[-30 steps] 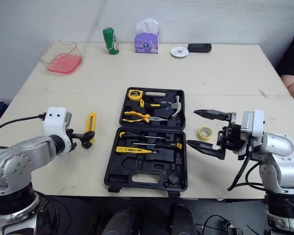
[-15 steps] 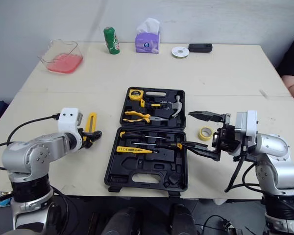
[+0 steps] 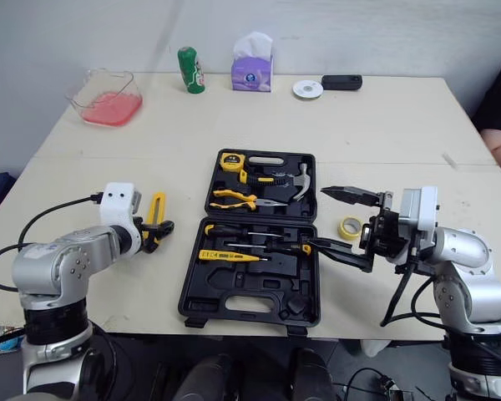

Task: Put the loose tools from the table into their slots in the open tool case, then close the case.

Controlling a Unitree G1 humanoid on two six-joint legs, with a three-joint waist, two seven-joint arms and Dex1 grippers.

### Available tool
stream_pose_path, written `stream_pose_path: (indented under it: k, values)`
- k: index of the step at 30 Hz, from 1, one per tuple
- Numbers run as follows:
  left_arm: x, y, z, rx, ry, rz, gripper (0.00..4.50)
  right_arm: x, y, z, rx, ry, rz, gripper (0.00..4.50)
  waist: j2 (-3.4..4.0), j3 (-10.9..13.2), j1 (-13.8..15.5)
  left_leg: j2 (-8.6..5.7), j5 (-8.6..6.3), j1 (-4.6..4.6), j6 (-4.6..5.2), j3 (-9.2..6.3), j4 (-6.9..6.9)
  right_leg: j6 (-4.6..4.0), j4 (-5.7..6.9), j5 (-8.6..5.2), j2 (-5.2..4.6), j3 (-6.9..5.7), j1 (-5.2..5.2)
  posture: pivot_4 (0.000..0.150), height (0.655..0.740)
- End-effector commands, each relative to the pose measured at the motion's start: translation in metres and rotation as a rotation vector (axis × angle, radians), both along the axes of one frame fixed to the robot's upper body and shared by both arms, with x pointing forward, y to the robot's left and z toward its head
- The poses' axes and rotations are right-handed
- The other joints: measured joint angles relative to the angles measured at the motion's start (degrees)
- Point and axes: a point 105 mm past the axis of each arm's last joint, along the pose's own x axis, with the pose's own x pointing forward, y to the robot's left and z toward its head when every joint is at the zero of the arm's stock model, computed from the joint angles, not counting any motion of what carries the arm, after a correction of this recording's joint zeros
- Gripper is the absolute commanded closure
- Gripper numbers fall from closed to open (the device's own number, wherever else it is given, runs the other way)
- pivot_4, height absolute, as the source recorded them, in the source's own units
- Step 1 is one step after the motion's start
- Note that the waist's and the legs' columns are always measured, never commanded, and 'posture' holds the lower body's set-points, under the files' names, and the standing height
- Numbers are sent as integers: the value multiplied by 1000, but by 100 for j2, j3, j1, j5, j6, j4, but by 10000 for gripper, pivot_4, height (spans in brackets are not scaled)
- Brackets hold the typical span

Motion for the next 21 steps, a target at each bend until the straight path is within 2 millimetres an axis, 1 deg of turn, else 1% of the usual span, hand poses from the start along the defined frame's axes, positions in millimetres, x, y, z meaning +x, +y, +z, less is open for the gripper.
stream_pose_path:
  k: [1, 5, 9, 12, 13, 15, 17, 18, 21]
  values:
    - [-10, 1, -23, -14, 97, 8, 234, -5, 3, 10, -1, -53, 14, 0, 0, 0, -10, 1, 0, 0, 0, 0, 0, 0, 0, 0, 0, 0, 0, 1500, 7400]
    - [-13, 6, -26, -8, 102, 24, 234, -4, 4, 12, 5, -56, 12, 0, 1, 0, -11, 1, -1, 0, -1, 0, 0, 0, 0, 0, 0, 0, 0, 1500, 7400]
    - [-13, 10, -24, 0, 94, 33, 234, -3, 5, 10, 2, -49, 8, 0, 1, 0, -15, 1, -1, 0, -1, 1, -1, 0, -2, 0, 0, 1, 0, 1500, 7400]
    - [-11, 12, -23, -2, 85, 40, 8261, -2, 5, 11, 1, -49, 3, 0, 1, -1, -14, 2, -1, 1, -1, 1, -1, 0, -2, 0, -1, 1, 0, 1500, 7400]
    - [-11, 12, -23, -2, 83, 41, 12034, -2, 5, 11, 2, -51, -1, 0, 1, -1, -9, 2, -1, 1, -1, 1, -1, 0, -2, 0, -1, 1, 0, 1500, 7400]
    - [-11, 13, -23, -2, 84, 39, 21834, -2, 5, 11, 3, -54, -4, 0, 1, -1, -3, 2, -1, 1, -1, 1, -1, 0, -2, 0, -2, 0, 0, 1500, 7400]
    - [-12, 13, -24, 0, 86, 39, 30619, -2, 5, 11, 6, -55, -7, 0, 2, -1, -2, 1, -1, 1, -1, 1, -1, 0, -2, 0, -4, 0, 0, 1500, 7400]
    - [-12, 14, -24, 0, 88, 39, 32170, -2, 6, 11, 7, -56, -7, 0, 2, -1, -2, 1, -1, 1, -1, 1, -1, 0, -2, 0, -4, 0, 0, 1500, 7400]
    - [-13, 17, -23, -6, 85, 53, 32164, -2, 6, 11, 7, -54, -9, 0, 3, -2, -9, 2, -1, 1, -1, 1, -1, 0, -1, 0, -4, 1, 0, 1500, 7400]
